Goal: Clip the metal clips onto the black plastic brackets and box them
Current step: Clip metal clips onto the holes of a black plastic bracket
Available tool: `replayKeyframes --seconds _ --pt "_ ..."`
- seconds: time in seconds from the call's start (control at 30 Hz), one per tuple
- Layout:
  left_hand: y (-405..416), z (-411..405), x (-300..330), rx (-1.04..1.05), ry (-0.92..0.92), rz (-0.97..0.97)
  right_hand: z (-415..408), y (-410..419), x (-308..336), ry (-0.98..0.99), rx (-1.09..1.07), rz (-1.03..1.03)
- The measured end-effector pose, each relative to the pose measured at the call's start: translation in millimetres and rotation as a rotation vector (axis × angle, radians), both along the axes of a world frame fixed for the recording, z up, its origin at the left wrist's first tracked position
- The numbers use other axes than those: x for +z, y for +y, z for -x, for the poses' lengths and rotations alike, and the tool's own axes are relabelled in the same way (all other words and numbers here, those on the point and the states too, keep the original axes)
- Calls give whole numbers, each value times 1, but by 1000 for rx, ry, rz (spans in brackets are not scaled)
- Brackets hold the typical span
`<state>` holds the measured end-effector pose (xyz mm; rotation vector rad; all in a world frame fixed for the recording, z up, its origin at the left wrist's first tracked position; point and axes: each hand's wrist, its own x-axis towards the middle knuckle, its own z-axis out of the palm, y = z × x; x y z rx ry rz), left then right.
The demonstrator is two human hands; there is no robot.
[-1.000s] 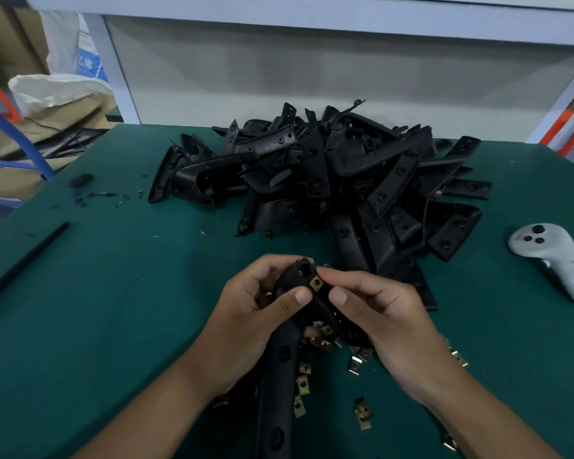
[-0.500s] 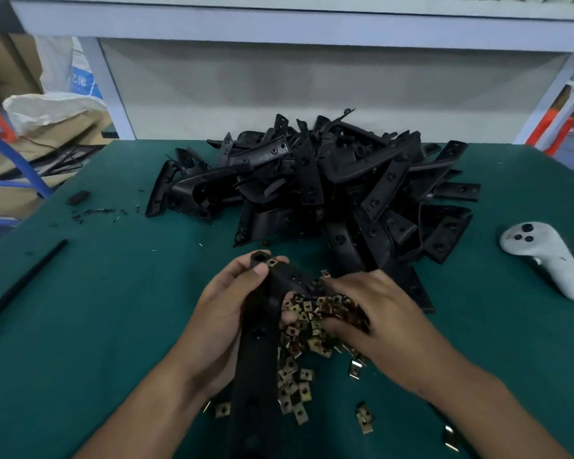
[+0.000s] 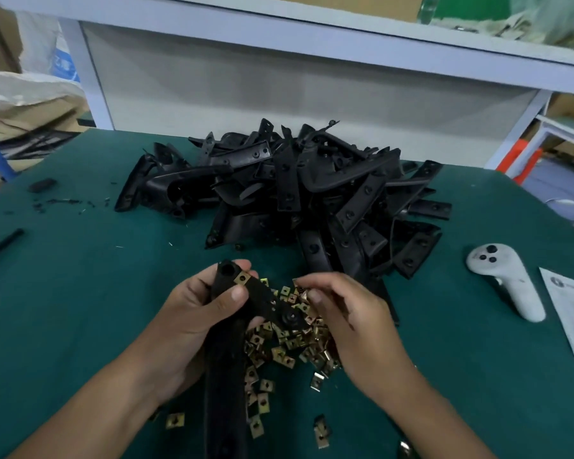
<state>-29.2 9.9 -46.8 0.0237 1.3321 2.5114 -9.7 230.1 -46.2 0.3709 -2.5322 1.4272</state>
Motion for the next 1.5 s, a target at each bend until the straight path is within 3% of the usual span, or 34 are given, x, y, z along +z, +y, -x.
replayKeyframes --seconds 0.13,0.27,0.4,0.67,0.97,1.5 --pt "-1 -2 7 2 1 -3 1 0 8 -309 76 505" --pt "-1 -5 7 -135 17 -26 0 -3 12 -402 120 720" --pt "1 -6 4 -233 38 -91 -2 -7 13 -424 132 712" --pt "3 -8 4 -105 190 137 -3 -9 14 -428 201 711" --pt "4 -10 5 -130 274 208 -5 -11 14 -409 139 632" --pt "5 -10 4 -153 283 201 -6 -11 16 -430 152 644"
